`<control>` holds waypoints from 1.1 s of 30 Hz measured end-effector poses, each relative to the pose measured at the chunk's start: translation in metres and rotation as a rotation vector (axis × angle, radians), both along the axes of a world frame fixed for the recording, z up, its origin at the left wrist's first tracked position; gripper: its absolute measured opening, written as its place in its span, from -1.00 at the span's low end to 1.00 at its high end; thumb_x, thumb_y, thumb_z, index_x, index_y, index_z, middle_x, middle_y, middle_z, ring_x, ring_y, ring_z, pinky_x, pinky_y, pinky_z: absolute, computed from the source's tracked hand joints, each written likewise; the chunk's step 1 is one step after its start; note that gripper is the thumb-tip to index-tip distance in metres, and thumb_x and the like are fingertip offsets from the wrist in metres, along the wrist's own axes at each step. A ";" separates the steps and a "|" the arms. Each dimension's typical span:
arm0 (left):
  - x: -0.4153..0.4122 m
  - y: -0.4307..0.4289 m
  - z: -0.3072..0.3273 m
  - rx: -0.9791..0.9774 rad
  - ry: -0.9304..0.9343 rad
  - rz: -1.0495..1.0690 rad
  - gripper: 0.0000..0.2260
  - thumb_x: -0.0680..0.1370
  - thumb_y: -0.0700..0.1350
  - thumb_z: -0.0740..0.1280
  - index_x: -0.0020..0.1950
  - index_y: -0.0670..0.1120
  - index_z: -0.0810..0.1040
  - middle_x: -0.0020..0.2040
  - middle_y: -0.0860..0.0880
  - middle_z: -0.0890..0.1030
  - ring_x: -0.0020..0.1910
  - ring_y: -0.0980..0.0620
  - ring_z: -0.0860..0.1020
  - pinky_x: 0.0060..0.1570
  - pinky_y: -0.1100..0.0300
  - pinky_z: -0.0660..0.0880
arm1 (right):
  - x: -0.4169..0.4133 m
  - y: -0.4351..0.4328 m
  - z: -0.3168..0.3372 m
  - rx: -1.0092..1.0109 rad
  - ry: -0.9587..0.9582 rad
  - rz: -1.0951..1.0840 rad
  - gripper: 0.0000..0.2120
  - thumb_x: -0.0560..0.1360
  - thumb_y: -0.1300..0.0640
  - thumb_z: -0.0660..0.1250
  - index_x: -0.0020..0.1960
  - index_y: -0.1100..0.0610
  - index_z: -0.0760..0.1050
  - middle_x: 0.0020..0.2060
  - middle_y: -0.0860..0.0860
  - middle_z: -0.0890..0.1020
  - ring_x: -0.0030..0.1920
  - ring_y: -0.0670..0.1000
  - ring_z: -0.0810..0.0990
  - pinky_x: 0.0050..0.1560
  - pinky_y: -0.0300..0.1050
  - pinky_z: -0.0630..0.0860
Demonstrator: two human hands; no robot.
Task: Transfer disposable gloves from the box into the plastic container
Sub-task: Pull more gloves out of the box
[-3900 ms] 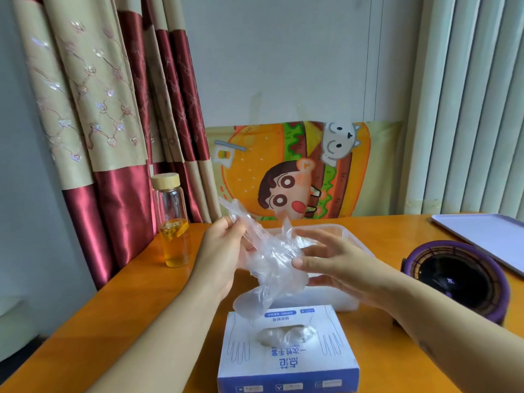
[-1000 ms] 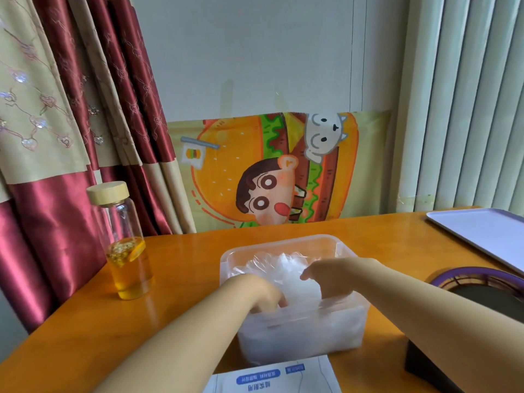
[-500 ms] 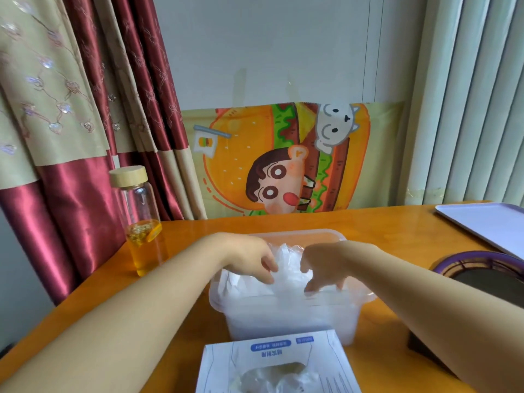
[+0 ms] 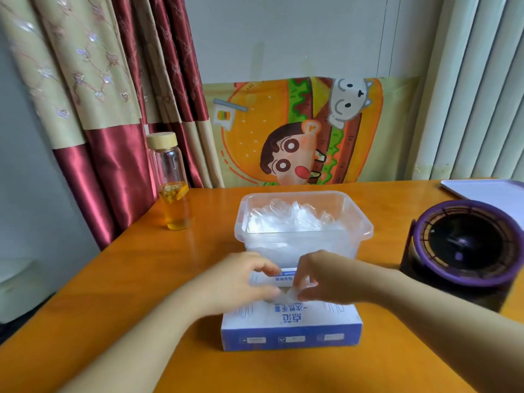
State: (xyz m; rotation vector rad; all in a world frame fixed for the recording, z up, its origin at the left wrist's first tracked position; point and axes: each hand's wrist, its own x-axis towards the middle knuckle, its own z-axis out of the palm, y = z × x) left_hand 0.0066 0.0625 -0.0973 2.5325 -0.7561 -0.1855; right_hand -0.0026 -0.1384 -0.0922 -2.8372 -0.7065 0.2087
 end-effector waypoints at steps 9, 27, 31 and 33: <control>-0.013 -0.003 -0.048 -0.172 -0.023 0.076 -0.53 0.46 0.14 0.41 0.33 0.15 0.40 0.25 0.21 0.46 0.22 0.22 0.41 0.19 0.23 0.42 | -0.017 0.013 -0.012 1.242 0.216 -0.408 -0.90 0.55 0.19 0.30 -0.13 0.18 0.53 -0.17 0.12 0.60 -0.05 0.10 0.58 -0.04 0.02 0.55; -0.023 -0.020 -0.020 -0.614 -0.073 0.253 -0.90 0.60 -0.09 0.28 0.04 -0.02 0.58 -0.02 0.12 0.62 0.01 0.17 0.56 -0.16 0.51 0.43 | -0.037 -0.003 0.030 1.243 -0.063 -0.361 -0.59 0.47 -0.06 0.37 0.27 0.03 0.44 0.17 0.03 0.54 -0.14 -0.09 0.69 -0.18 -0.24 0.61; -0.025 -0.018 -0.017 -0.739 -0.030 0.288 -0.87 0.61 -0.15 0.26 -0.01 -0.04 0.61 -0.04 0.06 0.65 -0.04 0.21 0.58 -0.16 0.50 0.44 | -0.043 -0.003 0.013 1.434 0.088 -0.369 -0.82 0.49 0.02 0.35 0.07 -0.02 0.48 0.10 0.04 0.59 0.00 0.01 0.65 -0.04 -0.05 0.62; -0.027 -0.017 -0.018 -0.769 0.032 0.304 -0.84 0.63 -0.12 0.22 0.05 -0.01 0.60 0.02 0.07 0.65 -0.03 0.27 0.56 -0.15 0.48 0.45 | -0.045 -0.001 0.005 1.395 0.085 -0.354 -0.83 0.47 0.08 0.39 0.05 -0.01 0.49 0.04 0.04 0.61 0.00 0.02 0.64 0.00 -0.05 0.61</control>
